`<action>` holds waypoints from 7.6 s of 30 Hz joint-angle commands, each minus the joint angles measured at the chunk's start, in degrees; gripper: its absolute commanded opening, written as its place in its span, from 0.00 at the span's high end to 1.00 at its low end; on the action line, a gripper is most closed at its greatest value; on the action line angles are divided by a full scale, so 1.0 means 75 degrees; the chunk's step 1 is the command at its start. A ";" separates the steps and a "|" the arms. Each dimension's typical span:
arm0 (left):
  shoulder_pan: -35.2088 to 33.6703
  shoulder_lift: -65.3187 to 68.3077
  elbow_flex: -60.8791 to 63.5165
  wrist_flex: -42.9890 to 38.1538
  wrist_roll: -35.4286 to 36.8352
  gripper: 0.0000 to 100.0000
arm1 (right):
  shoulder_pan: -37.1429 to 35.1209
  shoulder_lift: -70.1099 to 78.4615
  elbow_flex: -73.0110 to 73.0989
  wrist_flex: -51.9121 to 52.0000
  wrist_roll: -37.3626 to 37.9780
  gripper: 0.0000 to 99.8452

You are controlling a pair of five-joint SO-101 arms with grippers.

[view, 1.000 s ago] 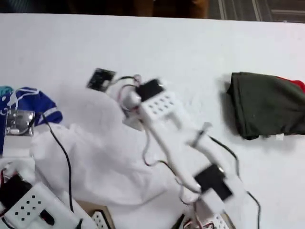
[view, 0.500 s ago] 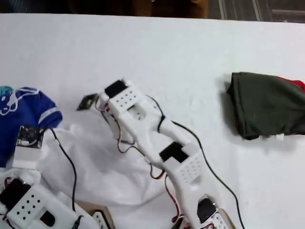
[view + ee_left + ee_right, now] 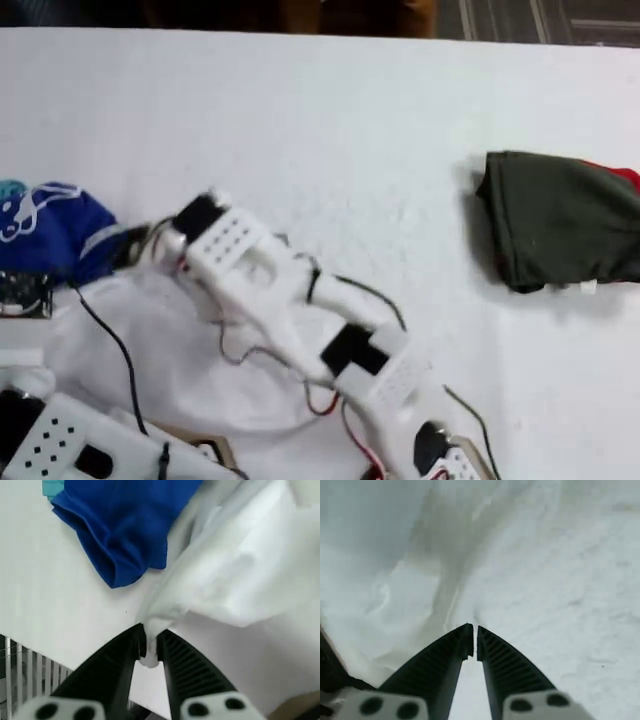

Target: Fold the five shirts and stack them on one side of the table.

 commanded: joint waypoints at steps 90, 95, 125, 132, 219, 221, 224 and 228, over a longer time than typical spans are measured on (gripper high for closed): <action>-0.1864 1.2319 -1.0930 0.3130 0.1360 0.80 | 0.1366 0.3698 -0.3399 0.0170 -0.0879 0.98; -0.1664 1.2296 -1.0930 0.3212 0.1360 0.80 | 0.2456 0.3640 -0.2755 0.0170 -0.0891 0.98; 0.2602 1.2355 -1.1247 0.3716 0.2379 0.79 | 0.6863 -0.0006 -0.0387 0.0170 -0.0305 0.98; 0.4360 1.2355 -1.1341 0.3012 0.3681 0.79 | 0.6922 -0.0275 -0.0387 0.0170 -0.0305 0.98; 0.6377 1.4851 -1.2876 0.3177 0.6716 0.97 | 0.4589 -0.2526 0.2321 -0.0123 0.0469 0.95; 0.6377 1.4851 -1.2900 0.3177 0.6716 0.97 | 0.4366 -0.2526 0.2286 -0.0475 0.0117 0.90; 0.6377 1.4851 -1.2923 0.3177 0.6705 0.97 | 0.4179 -0.2491 0.2321 -0.0897 -0.0176 0.83; 0.6377 1.4851 -1.2923 0.3177 0.6705 0.97 | 0.4343 -0.1881 0.2274 -0.1366 -0.0199 0.82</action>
